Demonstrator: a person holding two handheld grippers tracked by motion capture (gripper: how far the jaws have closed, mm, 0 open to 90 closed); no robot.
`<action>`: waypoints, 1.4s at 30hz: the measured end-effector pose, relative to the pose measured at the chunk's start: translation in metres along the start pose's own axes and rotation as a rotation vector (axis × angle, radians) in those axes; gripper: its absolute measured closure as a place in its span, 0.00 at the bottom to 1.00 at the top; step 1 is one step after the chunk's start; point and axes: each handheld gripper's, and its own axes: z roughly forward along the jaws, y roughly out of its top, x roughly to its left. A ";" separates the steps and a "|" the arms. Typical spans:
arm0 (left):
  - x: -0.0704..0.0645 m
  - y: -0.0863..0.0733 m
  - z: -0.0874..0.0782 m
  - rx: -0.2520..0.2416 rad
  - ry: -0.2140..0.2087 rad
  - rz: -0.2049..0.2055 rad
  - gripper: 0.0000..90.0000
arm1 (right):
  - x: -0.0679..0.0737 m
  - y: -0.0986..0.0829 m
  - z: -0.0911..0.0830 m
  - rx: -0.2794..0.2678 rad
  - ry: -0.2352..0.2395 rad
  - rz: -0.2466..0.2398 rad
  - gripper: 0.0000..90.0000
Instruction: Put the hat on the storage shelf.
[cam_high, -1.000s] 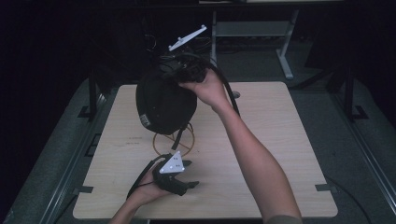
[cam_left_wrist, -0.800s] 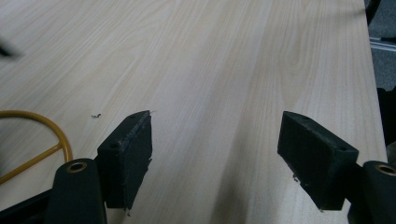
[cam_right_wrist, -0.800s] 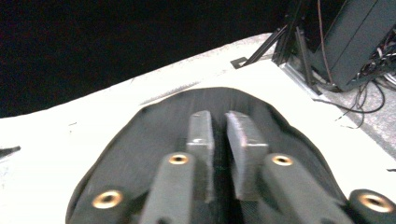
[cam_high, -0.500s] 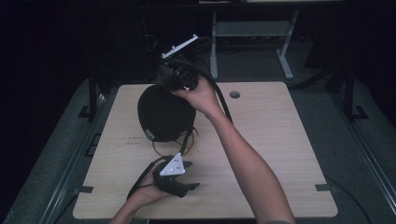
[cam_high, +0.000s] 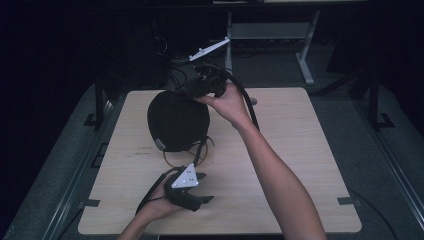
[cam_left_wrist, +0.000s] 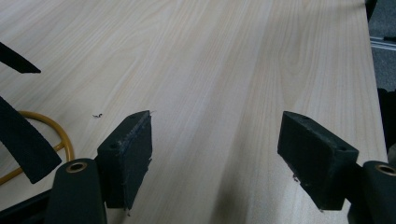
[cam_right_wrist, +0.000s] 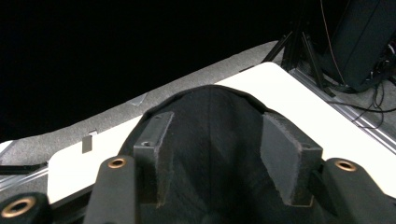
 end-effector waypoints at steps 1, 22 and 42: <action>0.000 0.000 0.000 0.001 0.002 0.001 0.29 | -0.001 -0.001 -0.002 -0.002 -0.002 -0.001 0.48; 0.000 -0.002 0.001 0.010 -0.001 0.000 0.29 | -0.012 -0.021 -0.042 -0.024 -0.031 0.028 0.32; 0.000 -0.003 0.002 0.019 -0.004 -0.005 0.29 | -0.022 -0.042 -0.059 -0.016 -0.036 0.063 0.30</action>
